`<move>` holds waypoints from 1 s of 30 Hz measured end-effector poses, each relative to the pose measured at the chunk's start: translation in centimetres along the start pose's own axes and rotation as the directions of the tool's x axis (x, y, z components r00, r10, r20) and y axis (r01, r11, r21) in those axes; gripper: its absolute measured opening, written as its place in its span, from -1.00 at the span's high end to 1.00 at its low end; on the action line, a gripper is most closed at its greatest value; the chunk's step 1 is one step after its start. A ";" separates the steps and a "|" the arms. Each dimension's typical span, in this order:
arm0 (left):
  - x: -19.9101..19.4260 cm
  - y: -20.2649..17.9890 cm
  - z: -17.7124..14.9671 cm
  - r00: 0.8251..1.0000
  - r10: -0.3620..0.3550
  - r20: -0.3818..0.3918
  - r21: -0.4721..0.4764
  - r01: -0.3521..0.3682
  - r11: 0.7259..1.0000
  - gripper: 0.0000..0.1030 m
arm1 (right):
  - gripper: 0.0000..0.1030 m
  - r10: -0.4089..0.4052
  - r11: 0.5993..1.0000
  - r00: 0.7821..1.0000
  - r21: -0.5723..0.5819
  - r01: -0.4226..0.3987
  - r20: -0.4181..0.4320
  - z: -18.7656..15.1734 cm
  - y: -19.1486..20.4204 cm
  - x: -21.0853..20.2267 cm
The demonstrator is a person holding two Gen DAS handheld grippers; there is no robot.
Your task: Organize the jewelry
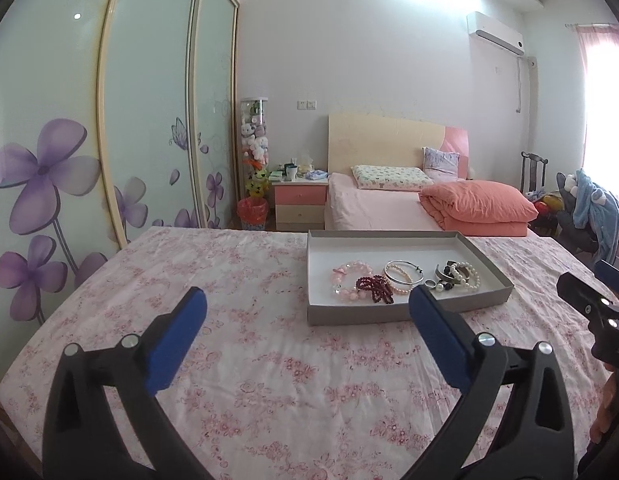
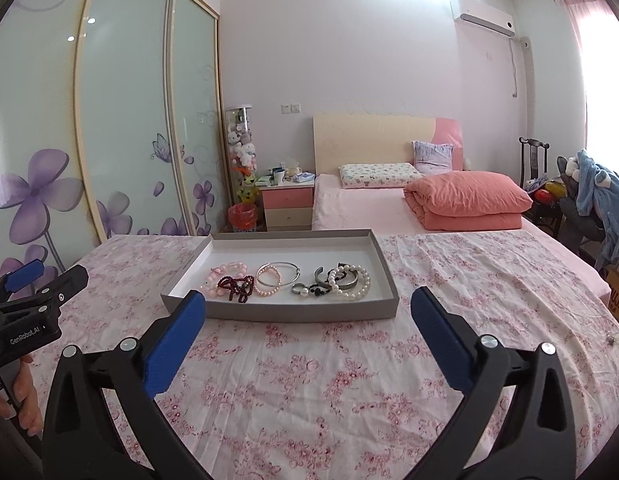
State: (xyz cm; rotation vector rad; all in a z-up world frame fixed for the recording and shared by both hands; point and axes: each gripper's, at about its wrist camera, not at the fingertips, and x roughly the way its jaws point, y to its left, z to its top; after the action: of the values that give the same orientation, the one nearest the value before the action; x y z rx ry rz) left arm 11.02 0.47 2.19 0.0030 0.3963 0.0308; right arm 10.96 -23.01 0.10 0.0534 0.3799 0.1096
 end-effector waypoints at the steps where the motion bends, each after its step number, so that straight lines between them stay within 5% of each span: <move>1: -0.3 -0.2 -0.1 1.000 0.003 0.010 0.010 -0.003 1.000 -0.92 | -0.97 0.001 1.000 1.000 0.001 -0.001 0.001 -0.1 0.0 -0.1; 30: -1.0 -1.5 -1.9 0.999 -0.036 0.039 0.039 0.034 0.999 -0.92 | -0.97 0.030 0.999 1.000 0.031 -0.030 0.005 -1.7 -0.4 -1.3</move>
State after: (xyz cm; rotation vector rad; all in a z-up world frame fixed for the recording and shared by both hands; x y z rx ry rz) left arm 9.44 -1.03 0.78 0.0345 0.3571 -0.0113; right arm 9.21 -23.48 -1.04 0.0899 0.3761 0.1335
